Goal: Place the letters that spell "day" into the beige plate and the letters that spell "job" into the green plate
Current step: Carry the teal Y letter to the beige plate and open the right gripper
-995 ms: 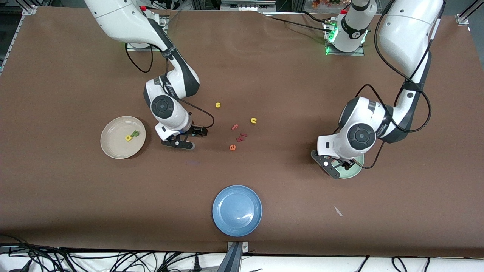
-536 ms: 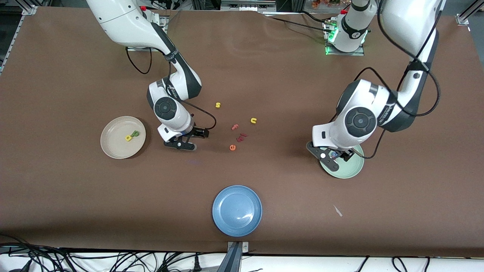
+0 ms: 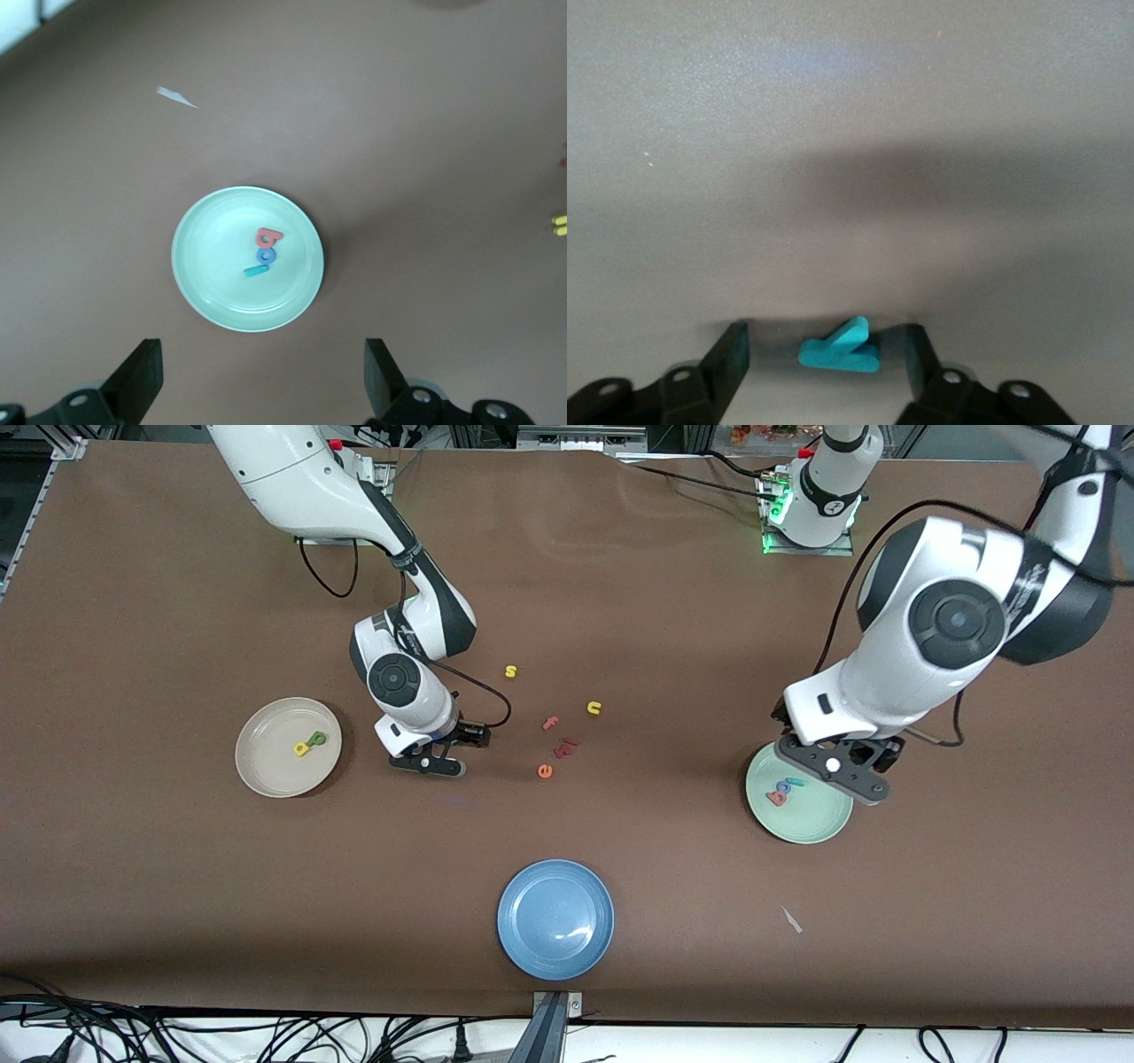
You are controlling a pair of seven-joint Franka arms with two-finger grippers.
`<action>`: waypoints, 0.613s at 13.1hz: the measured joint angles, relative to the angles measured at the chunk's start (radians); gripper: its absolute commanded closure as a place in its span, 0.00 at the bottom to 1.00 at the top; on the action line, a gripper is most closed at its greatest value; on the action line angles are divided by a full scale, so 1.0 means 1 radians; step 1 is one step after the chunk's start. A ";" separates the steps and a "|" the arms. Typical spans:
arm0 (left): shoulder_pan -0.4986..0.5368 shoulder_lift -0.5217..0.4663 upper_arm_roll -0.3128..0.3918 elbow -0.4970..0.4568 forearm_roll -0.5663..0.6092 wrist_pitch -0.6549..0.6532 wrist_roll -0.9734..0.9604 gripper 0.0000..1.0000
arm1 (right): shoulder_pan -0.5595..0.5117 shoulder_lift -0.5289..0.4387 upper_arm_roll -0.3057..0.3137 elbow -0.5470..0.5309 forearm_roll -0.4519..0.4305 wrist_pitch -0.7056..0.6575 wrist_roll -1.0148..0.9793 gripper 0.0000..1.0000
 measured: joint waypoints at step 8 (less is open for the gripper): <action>0.075 -0.304 0.220 -0.255 -0.117 0.015 -0.026 0.00 | 0.001 -0.004 0.000 0.002 0.000 -0.025 0.003 0.42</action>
